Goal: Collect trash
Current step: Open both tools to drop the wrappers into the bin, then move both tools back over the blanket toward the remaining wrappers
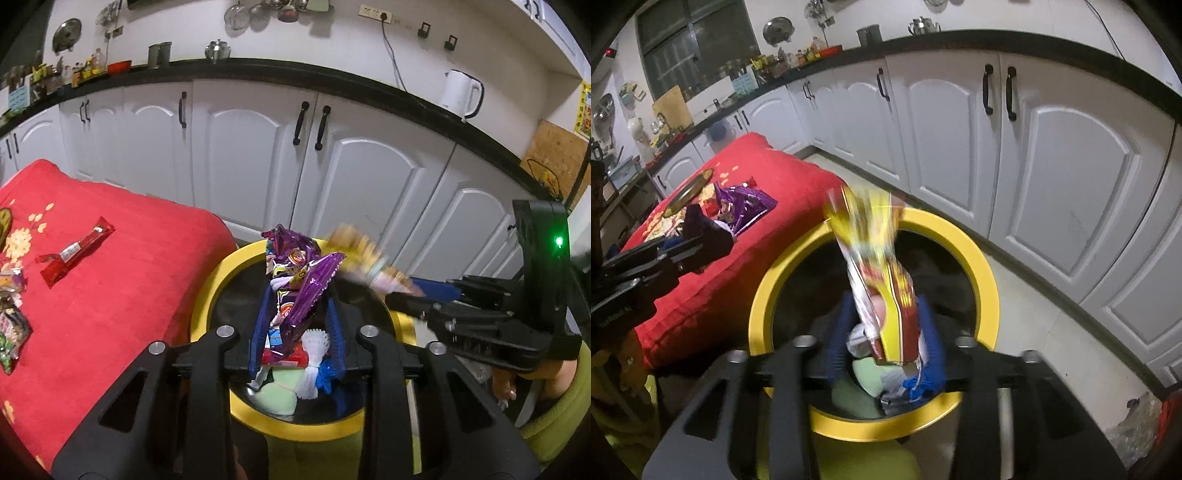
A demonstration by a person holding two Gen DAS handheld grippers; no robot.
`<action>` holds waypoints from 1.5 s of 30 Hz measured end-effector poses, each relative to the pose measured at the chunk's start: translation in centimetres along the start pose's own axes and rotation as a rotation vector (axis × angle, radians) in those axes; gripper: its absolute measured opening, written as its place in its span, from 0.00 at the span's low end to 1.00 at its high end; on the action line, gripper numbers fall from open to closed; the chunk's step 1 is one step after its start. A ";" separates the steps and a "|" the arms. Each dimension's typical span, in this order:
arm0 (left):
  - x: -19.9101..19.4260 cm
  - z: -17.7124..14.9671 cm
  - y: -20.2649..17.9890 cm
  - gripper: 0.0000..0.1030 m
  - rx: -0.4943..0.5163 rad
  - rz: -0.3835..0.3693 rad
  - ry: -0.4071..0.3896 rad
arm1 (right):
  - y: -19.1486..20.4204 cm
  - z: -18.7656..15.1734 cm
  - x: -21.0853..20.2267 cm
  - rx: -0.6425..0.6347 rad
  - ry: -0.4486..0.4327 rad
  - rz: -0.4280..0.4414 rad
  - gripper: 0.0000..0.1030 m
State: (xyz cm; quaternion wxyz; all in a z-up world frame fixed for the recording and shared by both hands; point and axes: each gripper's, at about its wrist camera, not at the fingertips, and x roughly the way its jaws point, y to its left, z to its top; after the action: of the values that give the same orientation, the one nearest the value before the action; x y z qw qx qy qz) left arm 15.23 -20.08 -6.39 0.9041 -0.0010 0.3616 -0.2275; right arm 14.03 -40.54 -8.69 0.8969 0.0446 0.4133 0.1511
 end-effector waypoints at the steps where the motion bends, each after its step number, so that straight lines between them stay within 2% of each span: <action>1: 0.1 0.1 0.1 0.37 -0.004 0.000 0.003 | -0.1 -0.1 0.0 0.001 -0.002 -0.003 0.47; 2: 0.2 0.0 0.3 0.47 -0.011 0.003 0.006 | -0.1 -0.2 0.1 0.003 -0.001 -0.004 0.50; 6: -0.1 -0.1 1.0 0.63 -0.036 0.017 -0.001 | -0.8 -0.3 0.1 0.029 0.002 -0.019 0.51; 8: -0.6 0.0 1.4 0.75 -0.049 0.029 -0.014 | -1.1 -0.2 0.0 0.042 -0.005 -0.023 0.52; 12: -2.0 0.1 2.4 0.89 -0.077 0.069 -0.043 | -0.9 0.0 -0.8 0.046 -0.036 -0.023 0.56; 19: -5.6 0.3 4.3 0.89 -0.094 0.161 -0.118 | 1.2 1.4 -1.7 0.022 -0.093 0.019 0.62; 30: -12.1 0.1 8.8 0.89 -0.155 0.302 -0.256 | 7.7 4.4 -2.1 -0.069 -0.137 0.105 0.65; 36: -14.6 -0.3 10.6 0.89 -0.189 0.335 -0.306 | 10.4 5.5 -2.5 -0.114 -0.144 0.133 0.67; 45: -17.0 -0.5 12.2 0.89 -0.218 0.377 -0.340 | 14.2 6.5 -3.0 -0.174 -0.155 0.178 0.68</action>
State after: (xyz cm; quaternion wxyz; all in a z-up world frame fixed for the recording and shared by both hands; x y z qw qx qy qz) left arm 9.10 -2.03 2.33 0.9728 -0.0690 0.2209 -0.0114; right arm 13.74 -27.66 0.63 0.9095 0.0145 0.3227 0.2615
